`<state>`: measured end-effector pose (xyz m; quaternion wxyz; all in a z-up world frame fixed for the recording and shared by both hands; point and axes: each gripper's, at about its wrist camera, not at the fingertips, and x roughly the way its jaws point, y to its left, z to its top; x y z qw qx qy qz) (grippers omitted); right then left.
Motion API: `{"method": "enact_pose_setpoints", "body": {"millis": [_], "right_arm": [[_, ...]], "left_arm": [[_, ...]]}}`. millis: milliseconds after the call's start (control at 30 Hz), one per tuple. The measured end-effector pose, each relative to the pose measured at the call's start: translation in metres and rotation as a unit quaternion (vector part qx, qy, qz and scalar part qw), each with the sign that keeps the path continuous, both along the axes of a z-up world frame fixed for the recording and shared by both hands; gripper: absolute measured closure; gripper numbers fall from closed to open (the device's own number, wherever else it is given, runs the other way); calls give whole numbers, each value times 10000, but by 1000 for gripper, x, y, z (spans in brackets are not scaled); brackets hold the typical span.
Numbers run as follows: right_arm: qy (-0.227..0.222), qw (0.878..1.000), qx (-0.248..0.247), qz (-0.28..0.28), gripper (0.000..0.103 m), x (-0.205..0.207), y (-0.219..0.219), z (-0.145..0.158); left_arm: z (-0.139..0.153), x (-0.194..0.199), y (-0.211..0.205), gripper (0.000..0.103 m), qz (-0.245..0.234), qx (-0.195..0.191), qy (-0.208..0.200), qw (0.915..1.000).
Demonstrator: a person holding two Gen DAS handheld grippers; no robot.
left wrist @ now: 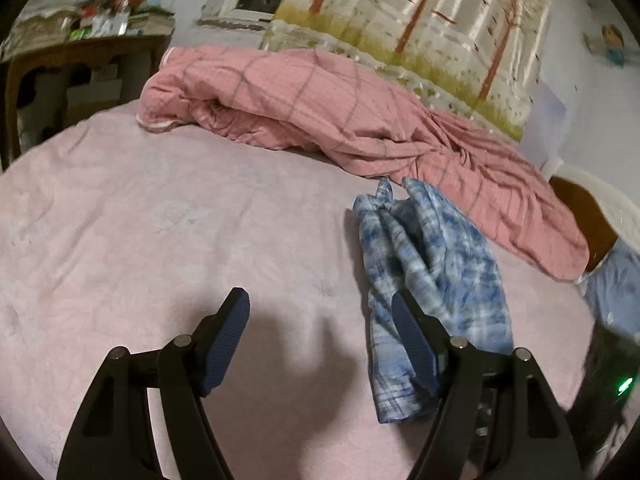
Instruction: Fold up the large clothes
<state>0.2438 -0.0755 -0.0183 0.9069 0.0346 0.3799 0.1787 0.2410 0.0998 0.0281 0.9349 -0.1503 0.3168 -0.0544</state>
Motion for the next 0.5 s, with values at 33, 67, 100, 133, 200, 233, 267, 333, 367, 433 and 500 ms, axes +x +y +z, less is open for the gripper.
{"method": "enact_pose_setpoints", "body": {"millis": [33,67,100,133,200,233,267,333,367,433,500], "right_arm": [[9,9999,164,36,80,0,-5,4],[17,9996,271,76,68,-2,-10,7],[31,9991,404,123,52,-5,-15,10],[50,9986,492,174,47,-8,-16,13],[41,9989,430,170,46,-16,-22,16],[21,9992,378,143,46,-23,-27,19],[21,9993,366,123,47,-27,-28,21],[37,9991,413,21,46,-40,-46,26],[5,9991,411,-58,46,-42,-52,28],[-212,9988,212,-389,46,-48,-69,37],[-449,9957,-68,-809,46,-46,-87,47]], "left_arm": [[0,-1,-3,31,-37,64,-6,10000],[-1,-1,-7,31,-58,141,-23,9999],[-1,-2,-11,31,-58,211,-45,9998],[-2,-3,-12,31,-54,269,-69,9996],[-4,-5,-15,31,-43,322,-92,9994],[-6,-5,-18,31,-83,318,-68,9994],[-7,-4,-21,31,-159,339,-31,9993],[-6,-6,-24,31,-252,376,-68,9990],[-5,-7,-25,31,-297,353,-128,9989],[1,-13,-29,31,-579,242,-303,9976],[10,-18,-38,31,-963,73,-481,9942]]}}
